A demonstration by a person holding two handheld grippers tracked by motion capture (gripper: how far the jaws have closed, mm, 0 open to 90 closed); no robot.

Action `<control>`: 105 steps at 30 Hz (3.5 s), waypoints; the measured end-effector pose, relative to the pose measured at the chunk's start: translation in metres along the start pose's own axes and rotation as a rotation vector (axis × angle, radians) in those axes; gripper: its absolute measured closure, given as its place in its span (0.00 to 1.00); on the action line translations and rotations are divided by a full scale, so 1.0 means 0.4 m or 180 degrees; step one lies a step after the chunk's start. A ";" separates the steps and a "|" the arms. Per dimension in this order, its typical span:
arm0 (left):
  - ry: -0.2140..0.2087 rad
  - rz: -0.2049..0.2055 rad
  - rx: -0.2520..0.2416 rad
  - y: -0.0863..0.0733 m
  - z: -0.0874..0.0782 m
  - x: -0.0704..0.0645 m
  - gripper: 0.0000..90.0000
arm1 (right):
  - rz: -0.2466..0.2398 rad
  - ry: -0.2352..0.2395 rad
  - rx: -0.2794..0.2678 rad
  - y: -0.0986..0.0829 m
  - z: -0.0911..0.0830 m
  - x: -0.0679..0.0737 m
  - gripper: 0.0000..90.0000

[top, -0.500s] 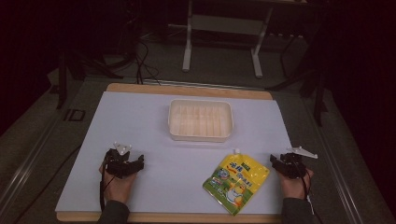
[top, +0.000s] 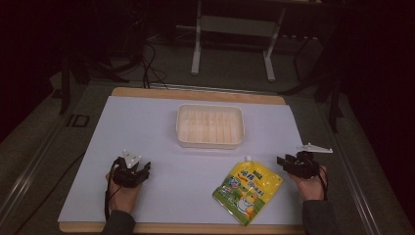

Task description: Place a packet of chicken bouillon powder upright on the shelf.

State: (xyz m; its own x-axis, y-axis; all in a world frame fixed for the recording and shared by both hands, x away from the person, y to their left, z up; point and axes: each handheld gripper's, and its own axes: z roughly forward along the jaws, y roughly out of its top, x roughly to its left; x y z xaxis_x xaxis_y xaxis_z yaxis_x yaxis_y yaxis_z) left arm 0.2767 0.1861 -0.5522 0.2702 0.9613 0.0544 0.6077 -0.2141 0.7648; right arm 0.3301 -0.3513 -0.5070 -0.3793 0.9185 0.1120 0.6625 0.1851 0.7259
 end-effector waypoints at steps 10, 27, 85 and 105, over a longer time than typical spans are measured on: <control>0.0063 0.0118 -0.0036 -0.002 -0.002 -0.011 0.59 | -0.0125 0.0496 0.0222 0.013 0.035 0.031 0.46; 0.0081 0.0135 -0.0032 -0.002 -0.001 -0.013 0.59 | -0.0059 0.0917 0.0551 -0.016 0.097 0.049 0.51; 0.0120 0.0123 -0.0033 -0.002 0.000 -0.015 0.58 | -0.0211 0.1583 0.0212 0.161 -0.066 0.067 1.00; 0.0126 0.0121 -0.0030 -0.002 0.001 -0.016 0.58 | -0.0663 0.1740 0.0447 0.264 -0.129 0.123 0.94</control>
State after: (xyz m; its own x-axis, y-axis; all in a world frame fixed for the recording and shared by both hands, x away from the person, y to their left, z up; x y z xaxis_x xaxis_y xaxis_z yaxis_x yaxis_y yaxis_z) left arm 0.2747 0.1802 -0.5532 0.2632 0.9586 0.1088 0.5903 -0.2493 0.7677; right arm 0.3478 -0.3047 -0.3899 -0.7628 0.5519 0.3370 0.6034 0.4203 0.6777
